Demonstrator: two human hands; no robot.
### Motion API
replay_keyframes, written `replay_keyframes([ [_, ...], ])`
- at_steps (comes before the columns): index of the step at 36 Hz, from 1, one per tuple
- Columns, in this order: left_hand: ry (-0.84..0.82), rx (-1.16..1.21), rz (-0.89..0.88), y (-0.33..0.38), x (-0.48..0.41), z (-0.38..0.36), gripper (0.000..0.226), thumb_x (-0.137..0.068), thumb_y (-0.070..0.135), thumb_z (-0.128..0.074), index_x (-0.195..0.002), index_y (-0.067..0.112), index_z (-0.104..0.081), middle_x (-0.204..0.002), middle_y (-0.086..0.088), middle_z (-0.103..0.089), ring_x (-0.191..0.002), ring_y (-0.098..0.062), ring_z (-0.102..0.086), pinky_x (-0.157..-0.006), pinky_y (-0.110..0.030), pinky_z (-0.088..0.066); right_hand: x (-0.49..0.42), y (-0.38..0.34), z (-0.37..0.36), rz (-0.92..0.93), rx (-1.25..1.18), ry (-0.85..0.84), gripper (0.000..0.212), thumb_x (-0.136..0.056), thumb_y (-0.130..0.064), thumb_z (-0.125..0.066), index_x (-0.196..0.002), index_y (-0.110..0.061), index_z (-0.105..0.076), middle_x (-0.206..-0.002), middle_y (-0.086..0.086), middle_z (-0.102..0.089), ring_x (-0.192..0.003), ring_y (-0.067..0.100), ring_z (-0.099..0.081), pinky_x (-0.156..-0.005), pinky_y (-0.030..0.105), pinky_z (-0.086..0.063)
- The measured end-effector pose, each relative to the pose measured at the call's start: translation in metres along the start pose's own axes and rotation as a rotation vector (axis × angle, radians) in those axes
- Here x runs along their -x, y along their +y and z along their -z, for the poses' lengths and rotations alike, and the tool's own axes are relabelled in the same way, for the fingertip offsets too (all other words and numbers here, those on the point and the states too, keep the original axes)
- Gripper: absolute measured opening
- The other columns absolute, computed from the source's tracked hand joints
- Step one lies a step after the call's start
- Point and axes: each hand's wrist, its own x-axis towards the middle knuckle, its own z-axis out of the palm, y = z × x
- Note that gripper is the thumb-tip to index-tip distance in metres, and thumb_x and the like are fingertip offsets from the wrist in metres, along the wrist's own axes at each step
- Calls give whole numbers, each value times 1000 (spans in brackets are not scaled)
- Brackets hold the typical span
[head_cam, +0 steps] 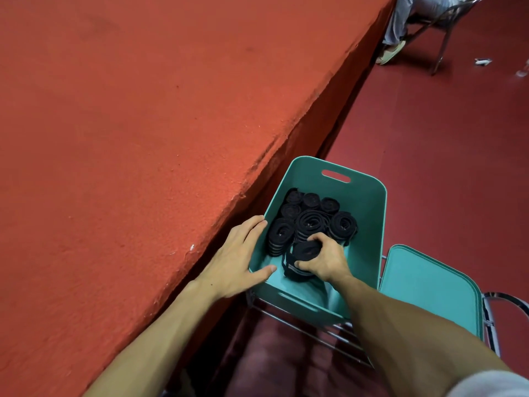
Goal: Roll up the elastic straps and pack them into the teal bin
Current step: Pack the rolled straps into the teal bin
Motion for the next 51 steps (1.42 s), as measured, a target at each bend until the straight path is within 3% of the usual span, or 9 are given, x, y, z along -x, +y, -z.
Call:
replay_keyframes([
  [4, -5, 13, 0, 0, 1, 0, 95, -79, 66, -44, -156, 15, -21, -161, 8, -12, -144, -10, -17, -115, -19, -14, -5, 1, -10, 37, 14, 55, 56, -57, -20, -92, -99, -25, -56, -109, 0, -54, -99, 17, -55, -85, 21, -41],
  [7, -6, 16, 1, 0, 1, -1, 94, -79, 65, -46, -156, 15, -21, -161, 9, -11, -143, -9, -17, -114, -18, -14, -8, 4, -15, 24, 10, 57, 58, -60, -18, -92, -105, -25, -54, -114, -1, -39, -100, 16, -48, -92, 20, -38],
  [11, -8, 23, 6, 1, 1, -1, 94, -79, 64, -46, -156, 17, -19, -160, 13, -8, -144, -7, -16, -112, -15, -14, -10, 8, -18, -2, -12, 74, 63, -61, -18, -93, -113, -21, -57, -113, -1, -35, -100, 17, -48, -100, 25, -41],
  [21, -5, 34, 14, 3, 2, -2, 91, -79, 62, -48, -155, 18, -22, -159, 15, -9, -143, -8, -21, -113, -18, -16, -15, 14, -25, 15, -82, 132, 70, -59, -19, -95, -120, -20, -62, -113, -5, -47, -112, 18, -51, -105, 28, -40],
  [28, -2, 38, 19, 2, 3, -3, 91, -80, 61, -49, -155, 19, -23, -160, 16, -9, -144, -5, -18, -114, -20, -17, -12, 17, -27, 1, -58, 151, 77, -60, -26, -94, -128, -25, -57, -126, -2, -54, -126, 22, -37, -106, 31, -33],
  [32, -4, 31, 20, 3, 4, -2, 91, -79, 61, -49, -155, 19, -22, -160, 15, -9, -144, -3, -16, -114, -19, -16, -10, 15, -27, -62, -115, 167, 86, -56, -24, -96, -128, -23, -50, -129, 2, -47, -126, 24, -43, -109, 38, -37],
  [37, -2, 35, 23, 4, 4, -2, 91, -79, 61, -49, -155, 20, -22, -160, 16, -8, -142, 2, -13, -114, -18, -15, -7, 14, -28, -125, -143, 156, 93, -54, -23, -98, -131, -19, -45, -132, 6, -46, -126, 24, -45, -108, 36, -36],
  [42, -8, 34, 30, 4, 5, -1, 91, -79, 61, -48, -155, 20, -21, -160, 16, -7, -144, -3, -16, -114, -19, -16, -7, 13, -27, -128, -173, 176, 84, -53, -19, -98, -123, -17, -50, -123, 3, -47, -123, 25, -47, -108, 37, -37],
  [51, -18, 46, 37, 4, 4, -2, 91, -79, 61, -47, -156, 21, -19, -160, 18, -5, -144, 0, -13, -115, -16, -11, -14, 13, -31, -91, -214, 201, 84, -54, -16, -97, -125, -16, -52, -116, -3, -40, -116, 21, -49, -108, 35, -39],
])
